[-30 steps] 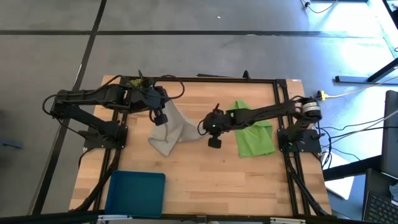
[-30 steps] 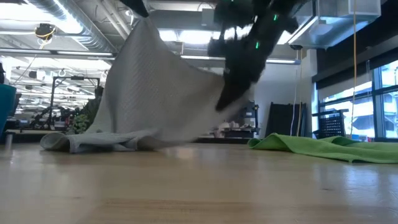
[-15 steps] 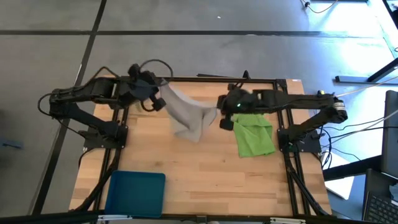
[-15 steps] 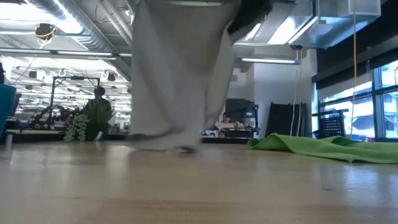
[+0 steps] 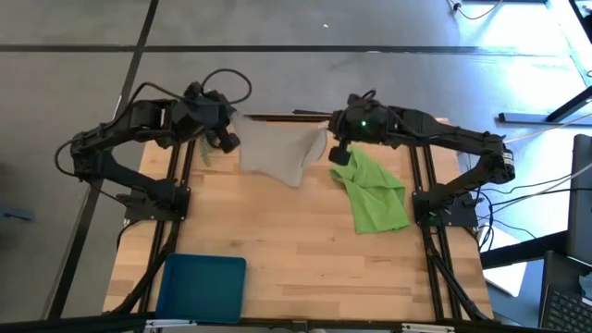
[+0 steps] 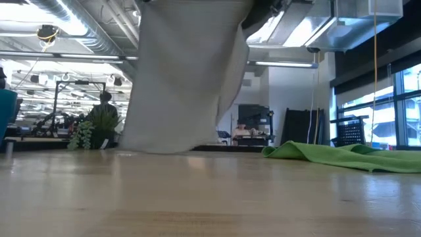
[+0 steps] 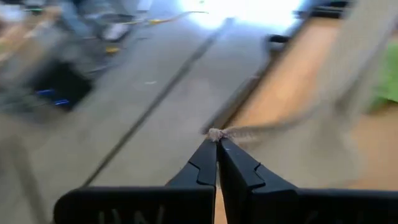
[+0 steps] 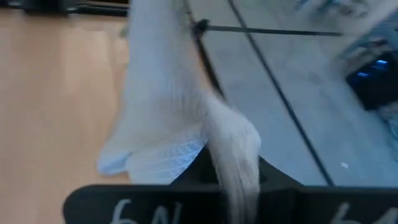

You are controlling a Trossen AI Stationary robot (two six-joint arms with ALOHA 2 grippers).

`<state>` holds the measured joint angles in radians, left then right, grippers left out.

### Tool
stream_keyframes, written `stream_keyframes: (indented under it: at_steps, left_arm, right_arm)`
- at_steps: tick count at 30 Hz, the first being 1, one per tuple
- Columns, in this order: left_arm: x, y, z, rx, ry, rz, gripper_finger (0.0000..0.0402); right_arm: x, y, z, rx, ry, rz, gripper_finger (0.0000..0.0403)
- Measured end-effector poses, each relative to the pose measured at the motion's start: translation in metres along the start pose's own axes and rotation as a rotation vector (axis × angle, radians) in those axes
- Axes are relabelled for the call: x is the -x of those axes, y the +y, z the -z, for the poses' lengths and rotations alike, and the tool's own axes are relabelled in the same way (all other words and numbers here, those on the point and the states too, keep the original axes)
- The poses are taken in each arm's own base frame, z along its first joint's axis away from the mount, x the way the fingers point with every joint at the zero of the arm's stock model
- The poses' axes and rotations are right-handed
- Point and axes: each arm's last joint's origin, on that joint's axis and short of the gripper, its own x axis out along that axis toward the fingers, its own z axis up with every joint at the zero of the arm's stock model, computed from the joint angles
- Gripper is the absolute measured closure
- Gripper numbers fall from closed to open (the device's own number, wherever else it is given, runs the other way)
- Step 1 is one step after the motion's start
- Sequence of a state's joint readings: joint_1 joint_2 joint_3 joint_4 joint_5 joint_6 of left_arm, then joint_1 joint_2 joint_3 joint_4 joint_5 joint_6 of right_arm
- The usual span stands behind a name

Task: Fold microfiber towels
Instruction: Fold the gray microfiber cloth

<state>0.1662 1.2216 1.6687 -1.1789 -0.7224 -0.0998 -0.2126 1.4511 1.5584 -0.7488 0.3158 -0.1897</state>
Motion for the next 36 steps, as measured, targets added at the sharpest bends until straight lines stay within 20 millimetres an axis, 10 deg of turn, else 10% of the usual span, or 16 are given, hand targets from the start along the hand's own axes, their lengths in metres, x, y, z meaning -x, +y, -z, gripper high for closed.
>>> stream_keyframes:
  at_steps: [12, 19, 27, 36]
  left_arm:
    - [-0.010, 0.011, -0.002, -0.082, 0.020, -0.024, 0.0401]
    - [-0.012, 0.009, -0.003, -0.172, 0.010, 0.114, 0.0402]
    - [-0.017, 0.023, -0.003, -0.119, 0.040, -0.118, 0.0401]
    - [-0.033, 0.029, -0.003, -0.127, 0.078, -0.015, 0.0401]
  right_arm:
    - [0.000, -0.026, 0.010, 0.061, 0.034, -0.268, 0.0399]
    - [-0.005, -0.040, 0.014, 0.060, 0.051, -0.203, 0.0398]
    - [-0.007, -0.062, 0.016, 0.023, 0.110, 0.101, 0.0397]
    - [-0.011, -0.066, 0.017, 0.045, 0.008, -0.176, 0.0397]
